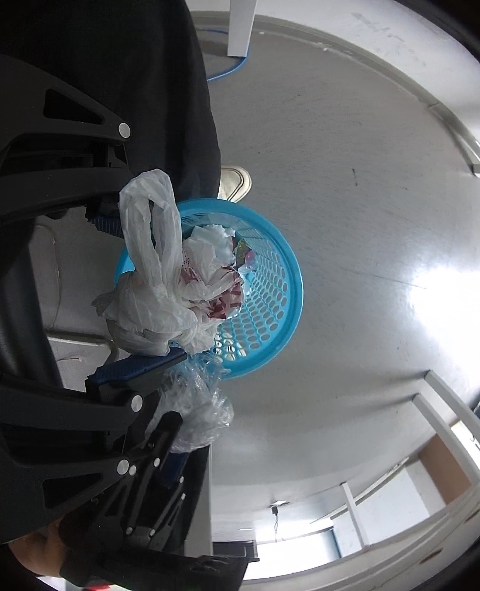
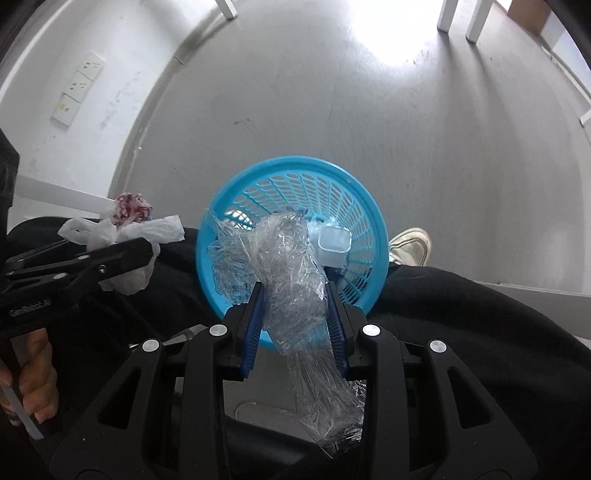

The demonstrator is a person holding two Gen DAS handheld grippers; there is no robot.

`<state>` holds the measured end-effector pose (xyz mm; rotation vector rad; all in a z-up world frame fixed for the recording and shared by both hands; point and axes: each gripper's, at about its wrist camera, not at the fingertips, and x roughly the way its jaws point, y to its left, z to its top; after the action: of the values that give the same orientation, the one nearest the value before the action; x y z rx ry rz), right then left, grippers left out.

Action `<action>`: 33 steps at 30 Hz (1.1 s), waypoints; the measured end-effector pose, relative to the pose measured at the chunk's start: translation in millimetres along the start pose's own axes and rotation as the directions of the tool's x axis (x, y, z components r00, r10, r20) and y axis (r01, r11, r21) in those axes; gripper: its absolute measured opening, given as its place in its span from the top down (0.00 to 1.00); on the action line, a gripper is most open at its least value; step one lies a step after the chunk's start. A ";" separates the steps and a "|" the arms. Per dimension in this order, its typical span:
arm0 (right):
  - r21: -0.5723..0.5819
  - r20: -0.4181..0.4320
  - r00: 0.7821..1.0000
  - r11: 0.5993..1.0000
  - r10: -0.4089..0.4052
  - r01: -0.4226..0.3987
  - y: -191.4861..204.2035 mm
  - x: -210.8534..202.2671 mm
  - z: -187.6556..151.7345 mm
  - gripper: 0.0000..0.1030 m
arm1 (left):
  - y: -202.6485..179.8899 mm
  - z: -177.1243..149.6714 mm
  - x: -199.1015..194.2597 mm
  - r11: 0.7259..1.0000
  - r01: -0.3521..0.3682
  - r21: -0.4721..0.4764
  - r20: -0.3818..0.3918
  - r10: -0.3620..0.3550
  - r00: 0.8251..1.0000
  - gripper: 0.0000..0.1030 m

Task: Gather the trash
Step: 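Open left tool to drop tissue bundle while right tool releases clear bag into basket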

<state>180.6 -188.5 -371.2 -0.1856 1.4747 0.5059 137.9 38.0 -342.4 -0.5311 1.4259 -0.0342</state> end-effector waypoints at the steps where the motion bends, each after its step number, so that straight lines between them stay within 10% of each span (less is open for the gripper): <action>1: 0.012 -0.016 1.000 1.000 0.007 -0.007 -2.3 7.0 4.0 0.70 | 2.2 2.5 3.8 1.000 -0.003 -0.010 -0.009 0.003 1.000 0.48; 24: 0.266 -0.256 0.964 0.964 0.076 -0.005 -65.6 127.1 48.8 0.68 | 19.4 56.1 86.8 0.989 -0.017 -0.144 -0.211 -0.013 0.977 0.47; 28: 0.299 -0.251 0.964 0.954 0.083 -0.004 -71.1 130.4 51.3 0.55 | 22.6 60.7 87.2 0.986 0.009 -0.167 -0.196 -0.042 0.980 0.22; 33: 0.287 -0.248 0.965 0.958 0.083 -0.008 -67.4 132.0 53.1 0.45 | 25.8 64.5 76.9 0.980 0.009 -0.197 -0.138 -0.037 0.990 0.23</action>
<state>259.6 -197.7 -507.1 0.0120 1.7924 0.3082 204.0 56.3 -420.2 -0.7191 1.5706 0.0514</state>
